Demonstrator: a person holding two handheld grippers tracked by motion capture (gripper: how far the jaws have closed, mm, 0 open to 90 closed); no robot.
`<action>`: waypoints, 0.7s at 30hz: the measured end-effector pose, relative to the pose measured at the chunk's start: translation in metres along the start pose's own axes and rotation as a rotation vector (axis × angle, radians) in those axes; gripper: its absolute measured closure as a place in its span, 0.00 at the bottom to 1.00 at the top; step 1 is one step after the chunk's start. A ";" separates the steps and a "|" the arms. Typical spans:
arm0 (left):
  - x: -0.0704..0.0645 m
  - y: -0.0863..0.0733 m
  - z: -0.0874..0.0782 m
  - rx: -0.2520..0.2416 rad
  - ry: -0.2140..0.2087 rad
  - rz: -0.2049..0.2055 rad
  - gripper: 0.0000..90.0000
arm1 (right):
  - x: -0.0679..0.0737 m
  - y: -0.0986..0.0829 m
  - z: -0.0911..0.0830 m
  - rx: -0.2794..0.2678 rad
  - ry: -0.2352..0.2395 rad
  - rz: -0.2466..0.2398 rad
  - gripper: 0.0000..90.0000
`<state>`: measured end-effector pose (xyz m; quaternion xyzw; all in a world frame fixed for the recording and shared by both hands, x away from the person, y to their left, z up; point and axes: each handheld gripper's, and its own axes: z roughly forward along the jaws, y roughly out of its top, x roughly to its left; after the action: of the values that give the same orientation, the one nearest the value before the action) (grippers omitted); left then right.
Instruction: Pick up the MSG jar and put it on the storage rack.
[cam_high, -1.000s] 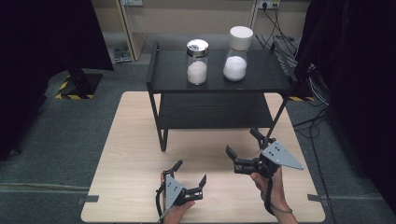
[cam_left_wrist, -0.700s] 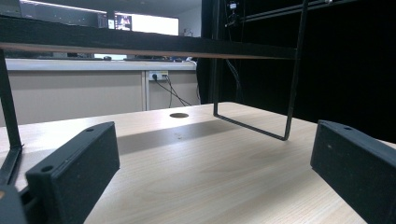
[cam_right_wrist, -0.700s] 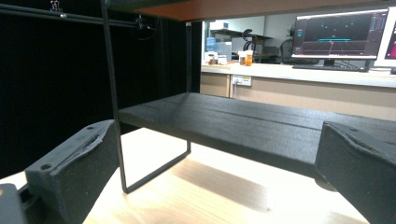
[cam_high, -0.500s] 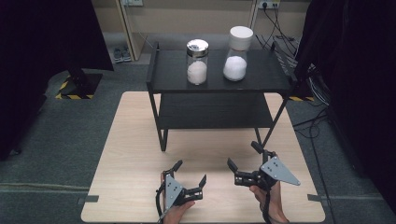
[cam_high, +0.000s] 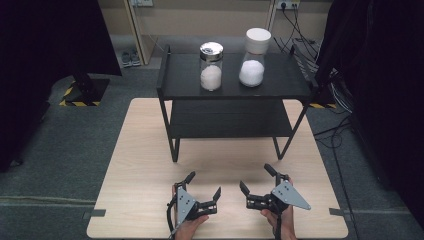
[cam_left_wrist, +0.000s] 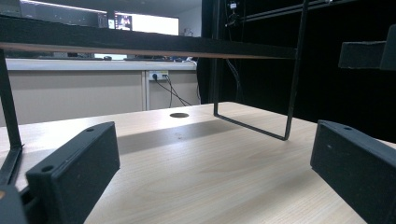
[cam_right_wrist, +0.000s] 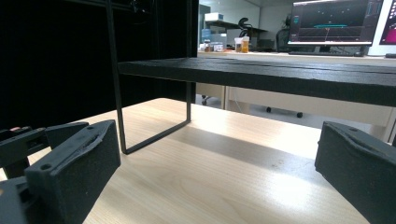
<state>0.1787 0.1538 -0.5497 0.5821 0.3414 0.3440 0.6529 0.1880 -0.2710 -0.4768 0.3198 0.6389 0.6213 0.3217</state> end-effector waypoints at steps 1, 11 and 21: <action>0.000 0.000 0.000 0.000 0.000 0.000 0.01 | 0.000 -0.001 0.000 -0.002 -0.001 0.001 0.00; 0.000 0.000 0.000 0.000 -0.001 0.000 0.01 | 0.005 -0.015 -0.002 0.014 -0.008 -0.009 0.00; 0.001 0.000 0.000 0.001 -0.005 -0.003 0.01 | 0.006 -0.027 -0.003 0.028 -0.003 -0.011 0.00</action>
<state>0.1788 0.1547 -0.5497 0.5825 0.3409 0.3417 0.6540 0.1814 -0.2685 -0.5040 0.3217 0.6487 0.6101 0.3216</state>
